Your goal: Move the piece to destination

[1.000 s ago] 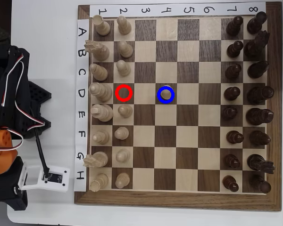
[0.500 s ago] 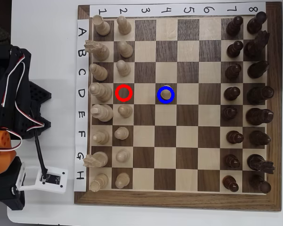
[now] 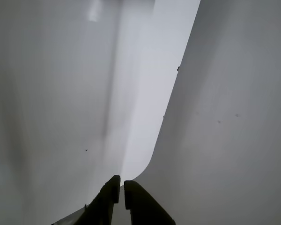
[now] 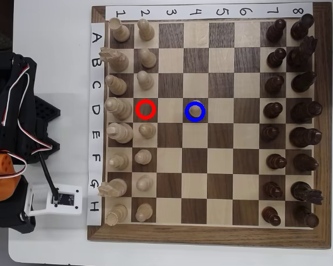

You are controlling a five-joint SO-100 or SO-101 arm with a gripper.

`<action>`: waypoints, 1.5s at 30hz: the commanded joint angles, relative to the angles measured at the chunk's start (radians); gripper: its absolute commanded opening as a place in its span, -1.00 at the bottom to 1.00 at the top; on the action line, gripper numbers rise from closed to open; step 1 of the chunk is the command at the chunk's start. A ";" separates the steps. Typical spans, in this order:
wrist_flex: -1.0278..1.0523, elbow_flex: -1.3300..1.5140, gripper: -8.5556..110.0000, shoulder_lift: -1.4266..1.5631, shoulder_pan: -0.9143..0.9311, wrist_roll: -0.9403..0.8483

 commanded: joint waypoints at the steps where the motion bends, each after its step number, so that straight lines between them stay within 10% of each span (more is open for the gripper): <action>1: 0.041 0.029 -0.85 0.063 -0.003 -0.011; 45: 0.032 0.029 -0.85 0.063 0.051 0.052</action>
